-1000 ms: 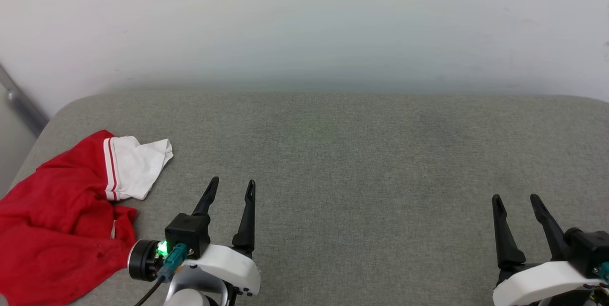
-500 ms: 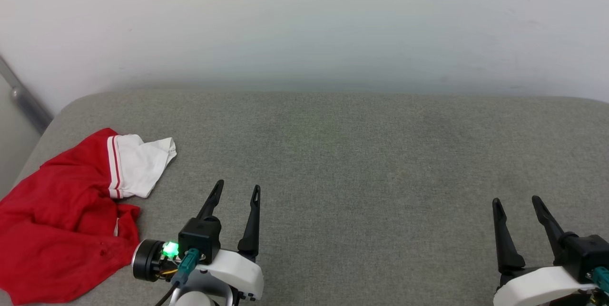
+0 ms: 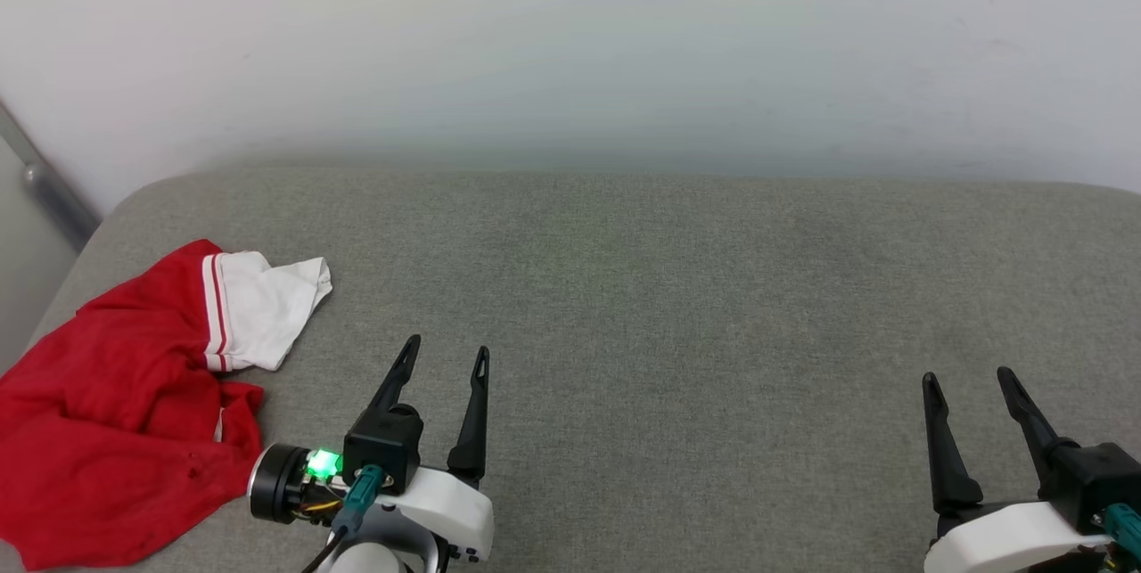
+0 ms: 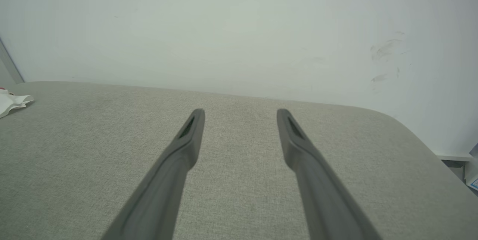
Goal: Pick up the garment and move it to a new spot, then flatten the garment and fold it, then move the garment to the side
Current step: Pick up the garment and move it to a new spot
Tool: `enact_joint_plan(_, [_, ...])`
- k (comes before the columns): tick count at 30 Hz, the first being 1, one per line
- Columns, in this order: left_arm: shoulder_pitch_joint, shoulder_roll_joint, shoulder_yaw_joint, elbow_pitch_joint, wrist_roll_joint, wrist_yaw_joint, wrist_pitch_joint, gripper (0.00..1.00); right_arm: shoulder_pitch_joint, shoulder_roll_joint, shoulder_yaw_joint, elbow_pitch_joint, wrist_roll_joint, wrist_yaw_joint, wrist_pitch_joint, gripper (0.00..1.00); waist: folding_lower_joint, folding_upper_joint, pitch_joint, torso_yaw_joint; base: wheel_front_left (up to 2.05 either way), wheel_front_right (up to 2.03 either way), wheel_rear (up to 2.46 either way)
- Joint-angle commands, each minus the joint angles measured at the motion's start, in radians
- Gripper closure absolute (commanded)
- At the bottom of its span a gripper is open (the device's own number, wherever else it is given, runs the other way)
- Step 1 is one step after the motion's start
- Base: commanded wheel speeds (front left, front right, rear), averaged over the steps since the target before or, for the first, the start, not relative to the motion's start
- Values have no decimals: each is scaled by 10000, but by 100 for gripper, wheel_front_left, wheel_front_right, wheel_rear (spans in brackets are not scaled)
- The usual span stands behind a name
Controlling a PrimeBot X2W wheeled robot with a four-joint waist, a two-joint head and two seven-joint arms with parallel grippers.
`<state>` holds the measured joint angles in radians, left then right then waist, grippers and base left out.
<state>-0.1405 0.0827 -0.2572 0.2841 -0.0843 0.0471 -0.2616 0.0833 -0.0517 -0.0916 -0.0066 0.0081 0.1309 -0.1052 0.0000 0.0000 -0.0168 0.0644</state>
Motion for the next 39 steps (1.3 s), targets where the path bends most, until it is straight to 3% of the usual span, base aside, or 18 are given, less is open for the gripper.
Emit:
enact_joint_plan(1, [-70, -31, 20, 44, -64, -16, -51, 0, -21, 23, -6, 23, 19, -3, -48, 0, 0, 0, 0, 3, 0, 0, 0])
enact_joint_plan(11, [-115, -94, 126, 169, -75, -86, -52, 0, -73, 23, 43, 126, 94, -3, -111, 0, 0, 0, 18, 71, 0, 0, 0])
enact_joint_plan(16, [-205, -132, 219, 238, -197, -106, -52, 0, -39, 23, 101, 20, 122, -3, -147, 0, 0, 0, 47, 416, 0, 0, 0])
enact_joint_plan(32, [-466, -190, 791, 182, -378, -39, -41, 0, -323, 19, 878, -267, 326, -3, -125, 0, 0, 0, 364, 3229, 0, 0, 0])
enact_joint_plan(39, [-292, -212, 1161, 52, -405, 72, -41, 0, -529, 17, 1154, -354, 208, -3, -98, 0, 0, 0, 501, 4099, 0, 0, 0])
